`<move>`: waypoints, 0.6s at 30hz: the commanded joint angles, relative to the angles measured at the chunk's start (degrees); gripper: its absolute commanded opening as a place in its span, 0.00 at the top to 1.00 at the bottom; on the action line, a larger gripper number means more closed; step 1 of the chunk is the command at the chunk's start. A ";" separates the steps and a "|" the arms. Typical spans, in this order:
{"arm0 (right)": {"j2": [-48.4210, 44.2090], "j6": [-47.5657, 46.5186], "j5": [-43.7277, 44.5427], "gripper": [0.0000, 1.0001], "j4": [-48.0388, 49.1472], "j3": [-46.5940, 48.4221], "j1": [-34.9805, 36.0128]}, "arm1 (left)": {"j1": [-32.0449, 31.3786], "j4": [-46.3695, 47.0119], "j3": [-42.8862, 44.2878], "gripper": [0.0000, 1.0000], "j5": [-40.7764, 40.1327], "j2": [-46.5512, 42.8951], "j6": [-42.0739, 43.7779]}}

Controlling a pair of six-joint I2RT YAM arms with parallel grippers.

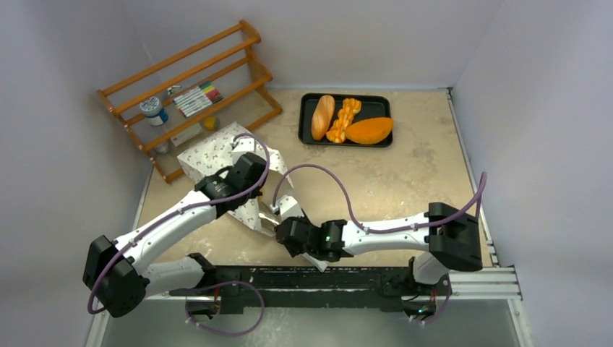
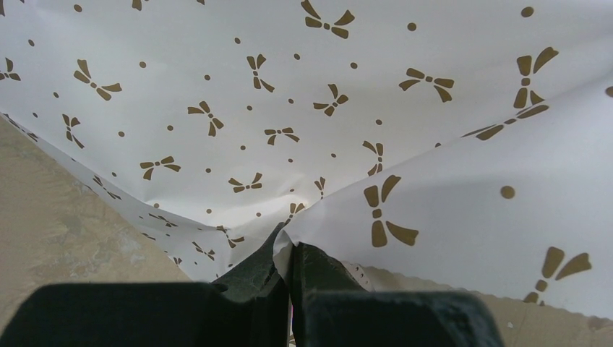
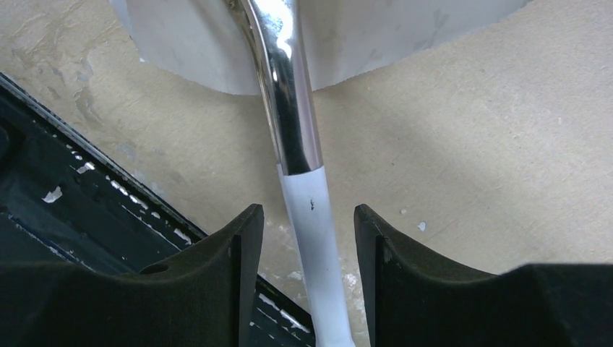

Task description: Take the fake bread out of the paper bag

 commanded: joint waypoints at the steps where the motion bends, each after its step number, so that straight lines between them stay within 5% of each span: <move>1: 1.24 -0.27 -0.72 0.48 2.17 0.88 0.34 | -0.46 2.30 3.09 1.00 -1.13 -0.08 0.00; 18: 0.42 -0.40 1.27 0.53 2.00 -3.20 -2.12 | -0.91 1.98 2.30 1.00 -1.41 -0.24 -0.53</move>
